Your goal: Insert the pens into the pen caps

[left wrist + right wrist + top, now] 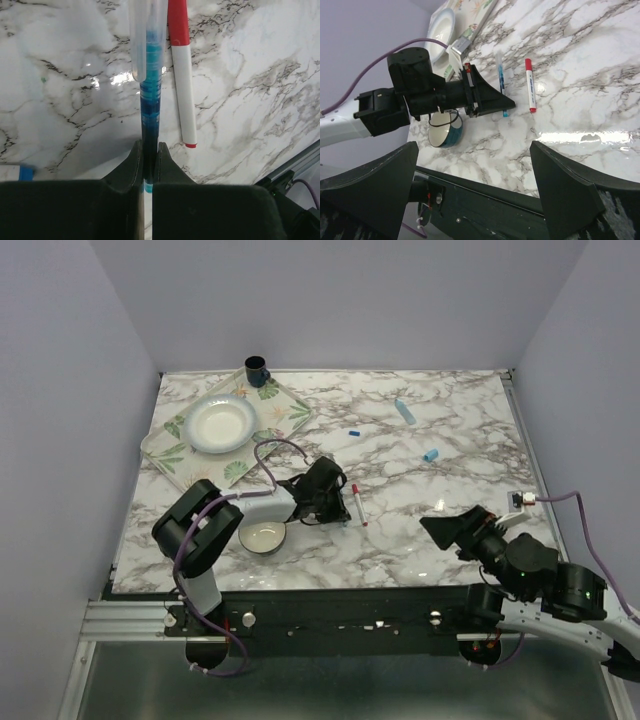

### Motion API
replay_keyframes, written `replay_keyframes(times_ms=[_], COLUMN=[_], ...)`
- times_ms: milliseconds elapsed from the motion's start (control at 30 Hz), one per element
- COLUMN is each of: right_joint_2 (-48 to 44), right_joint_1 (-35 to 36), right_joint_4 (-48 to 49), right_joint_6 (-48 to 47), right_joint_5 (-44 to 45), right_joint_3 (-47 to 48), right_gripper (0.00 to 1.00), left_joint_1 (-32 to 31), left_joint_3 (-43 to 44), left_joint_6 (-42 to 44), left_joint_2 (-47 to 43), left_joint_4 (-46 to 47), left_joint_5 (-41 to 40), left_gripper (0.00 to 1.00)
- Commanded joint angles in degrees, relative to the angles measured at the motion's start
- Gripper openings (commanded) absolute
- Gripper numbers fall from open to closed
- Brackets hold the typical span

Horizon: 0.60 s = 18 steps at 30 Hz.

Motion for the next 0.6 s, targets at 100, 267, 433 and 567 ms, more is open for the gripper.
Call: replay_keyframes(times_ms=[100, 267, 433, 567], right_joint_2=[2.7, 6.7, 8.5, 9.0], right_joint_1=[0.1, 0.1, 0.1, 0.1], right_joint_4=[-2.5, -0.8, 0.6, 1.1], right_joint_6=[1.1, -0.4, -1.0, -2.0], right_joint_5=[2.7, 2.6, 2.4, 1.7], right_joint_3=[-0.4, 0.5, 0.6, 1.2], right_gripper=[1.00, 1.00, 1.00, 1.00], left_joint_1=[-1.2, -2.2, -2.6, -3.2], left_joint_3=[3.0, 2.3, 2.5, 2.9], left_joint_6=[-3.8, -5.7, -4.8, -4.6], left_joint_2=[2.6, 1.5, 1.1, 0.0], left_joint_4=[-4.4, -7.8, -7.6, -8.9], left_joint_5=[-3.3, -4.5, -3.9, -3.9], left_gripper=[0.21, 0.25, 0.40, 0.40])
